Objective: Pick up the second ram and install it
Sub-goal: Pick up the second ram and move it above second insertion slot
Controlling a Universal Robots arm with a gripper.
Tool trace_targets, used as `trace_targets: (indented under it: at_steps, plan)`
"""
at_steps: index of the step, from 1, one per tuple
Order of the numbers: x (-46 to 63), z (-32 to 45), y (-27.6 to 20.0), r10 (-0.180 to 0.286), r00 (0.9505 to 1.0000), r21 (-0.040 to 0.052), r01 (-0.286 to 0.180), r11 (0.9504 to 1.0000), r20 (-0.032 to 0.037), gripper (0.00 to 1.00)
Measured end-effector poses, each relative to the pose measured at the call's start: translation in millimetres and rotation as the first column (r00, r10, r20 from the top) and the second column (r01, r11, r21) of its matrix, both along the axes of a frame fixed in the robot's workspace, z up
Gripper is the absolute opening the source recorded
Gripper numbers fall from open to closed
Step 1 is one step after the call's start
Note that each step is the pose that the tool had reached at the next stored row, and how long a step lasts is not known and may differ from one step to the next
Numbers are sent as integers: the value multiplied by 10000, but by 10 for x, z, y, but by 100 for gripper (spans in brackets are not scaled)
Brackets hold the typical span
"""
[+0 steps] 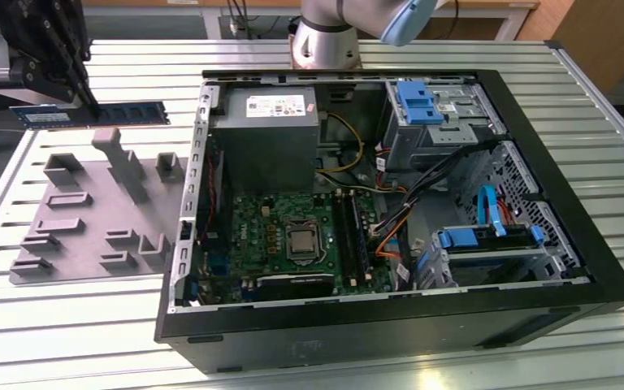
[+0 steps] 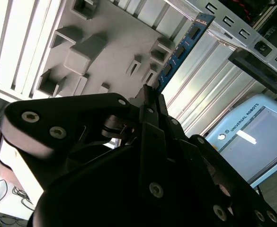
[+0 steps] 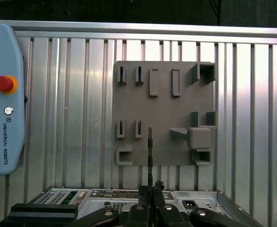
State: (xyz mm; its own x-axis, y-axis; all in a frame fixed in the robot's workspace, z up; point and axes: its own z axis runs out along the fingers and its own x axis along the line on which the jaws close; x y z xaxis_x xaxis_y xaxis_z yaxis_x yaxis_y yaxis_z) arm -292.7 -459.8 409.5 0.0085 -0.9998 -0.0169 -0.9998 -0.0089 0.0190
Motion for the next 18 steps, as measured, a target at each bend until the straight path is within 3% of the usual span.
trace_targets:
  at_steps: [18]
  plan:
    - [96,-1,0,0,10000,1,0,10000,0,14]
